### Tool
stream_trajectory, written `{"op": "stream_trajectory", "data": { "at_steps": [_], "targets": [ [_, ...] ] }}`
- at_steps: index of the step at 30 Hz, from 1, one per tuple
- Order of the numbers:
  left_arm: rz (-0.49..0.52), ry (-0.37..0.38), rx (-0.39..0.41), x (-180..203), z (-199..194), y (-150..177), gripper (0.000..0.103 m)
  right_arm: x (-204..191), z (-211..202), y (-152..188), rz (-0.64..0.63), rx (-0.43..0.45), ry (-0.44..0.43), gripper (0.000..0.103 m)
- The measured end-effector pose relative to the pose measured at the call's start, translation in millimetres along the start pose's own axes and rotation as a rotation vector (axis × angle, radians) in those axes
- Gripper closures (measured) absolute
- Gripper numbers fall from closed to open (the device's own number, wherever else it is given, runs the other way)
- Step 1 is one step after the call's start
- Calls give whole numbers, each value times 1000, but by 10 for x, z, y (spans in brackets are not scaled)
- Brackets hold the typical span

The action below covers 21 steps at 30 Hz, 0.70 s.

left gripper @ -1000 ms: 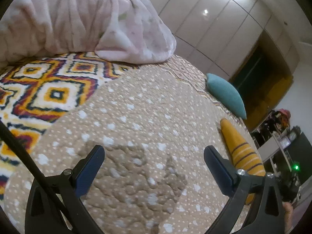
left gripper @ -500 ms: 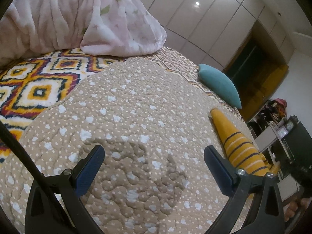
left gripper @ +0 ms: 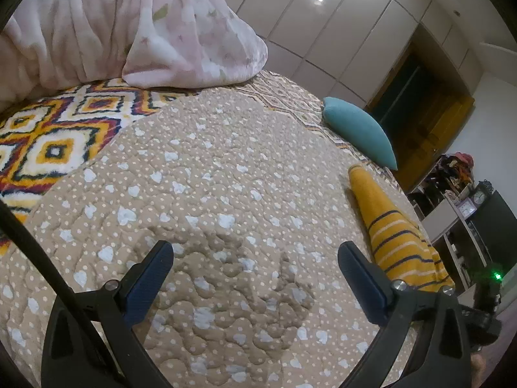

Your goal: Fold small clothes

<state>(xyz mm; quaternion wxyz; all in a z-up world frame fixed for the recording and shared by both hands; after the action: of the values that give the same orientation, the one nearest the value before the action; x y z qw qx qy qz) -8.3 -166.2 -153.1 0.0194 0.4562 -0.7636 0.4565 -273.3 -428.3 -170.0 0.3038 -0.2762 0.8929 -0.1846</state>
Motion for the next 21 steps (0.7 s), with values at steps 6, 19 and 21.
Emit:
{"op": "stream_trajectory", "data": {
  "at_steps": [6, 19, 21],
  "targets": [
    [46, -13, -22, 157, 109, 120, 2, -84, -466, -269, -33, 129, -25, 84],
    [165, 10, -76, 546, 285, 351, 2, 880, -212, -318, 97, 168, -109, 88],
    [131, 53, -124, 670, 307, 379, 2, 918, -207, -313, 105, 169, -153, 88]
  ]
}}
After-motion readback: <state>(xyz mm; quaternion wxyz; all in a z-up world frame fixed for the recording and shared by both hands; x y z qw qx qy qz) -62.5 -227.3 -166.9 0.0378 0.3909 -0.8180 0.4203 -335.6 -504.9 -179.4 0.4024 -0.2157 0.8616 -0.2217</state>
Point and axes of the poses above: each gripper's, at about its wrist camera, not at the fingertips, and z roughly the way its jaws point, x to its right, y to its underside, the point moved 6 cm from there along z, roughly the way its jaws point, and after that the axes turned 1 degree about x, right-handed, at the moved point
